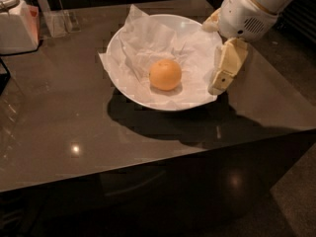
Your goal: Pick orange from white bowl
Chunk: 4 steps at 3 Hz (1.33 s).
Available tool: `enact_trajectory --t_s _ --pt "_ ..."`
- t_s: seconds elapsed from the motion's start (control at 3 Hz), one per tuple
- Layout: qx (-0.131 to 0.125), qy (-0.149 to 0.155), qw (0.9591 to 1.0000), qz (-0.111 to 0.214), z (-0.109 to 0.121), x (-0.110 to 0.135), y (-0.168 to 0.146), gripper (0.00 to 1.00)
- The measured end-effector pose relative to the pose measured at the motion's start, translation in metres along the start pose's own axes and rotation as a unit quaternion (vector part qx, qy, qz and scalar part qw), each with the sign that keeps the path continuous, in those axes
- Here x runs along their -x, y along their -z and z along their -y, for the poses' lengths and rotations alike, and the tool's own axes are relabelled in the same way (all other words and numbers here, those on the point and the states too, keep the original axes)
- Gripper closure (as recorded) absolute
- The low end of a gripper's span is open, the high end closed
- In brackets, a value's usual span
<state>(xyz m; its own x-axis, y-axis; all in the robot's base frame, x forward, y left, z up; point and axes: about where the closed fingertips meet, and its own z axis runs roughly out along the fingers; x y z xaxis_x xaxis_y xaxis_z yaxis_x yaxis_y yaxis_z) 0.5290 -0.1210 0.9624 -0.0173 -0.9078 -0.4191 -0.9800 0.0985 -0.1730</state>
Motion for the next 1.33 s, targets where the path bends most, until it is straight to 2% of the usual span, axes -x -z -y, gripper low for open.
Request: enact_trajectory --t_s 0.33,0.67,1.0,1.33 --pt "0.001 0.001 1.0000 0.002 0.002 0.001 -0.002 0.19" --pt "0.001 0.001 1.0000 0.002 0.002 0.001 -0.002 0.28" --pt "0.009 0.004 0.9999 0.009 0.005 0.004 -0.011 0.19" --pt "0.042 0.017 0.9987 0.023 0.015 0.015 -0.038 0.13"
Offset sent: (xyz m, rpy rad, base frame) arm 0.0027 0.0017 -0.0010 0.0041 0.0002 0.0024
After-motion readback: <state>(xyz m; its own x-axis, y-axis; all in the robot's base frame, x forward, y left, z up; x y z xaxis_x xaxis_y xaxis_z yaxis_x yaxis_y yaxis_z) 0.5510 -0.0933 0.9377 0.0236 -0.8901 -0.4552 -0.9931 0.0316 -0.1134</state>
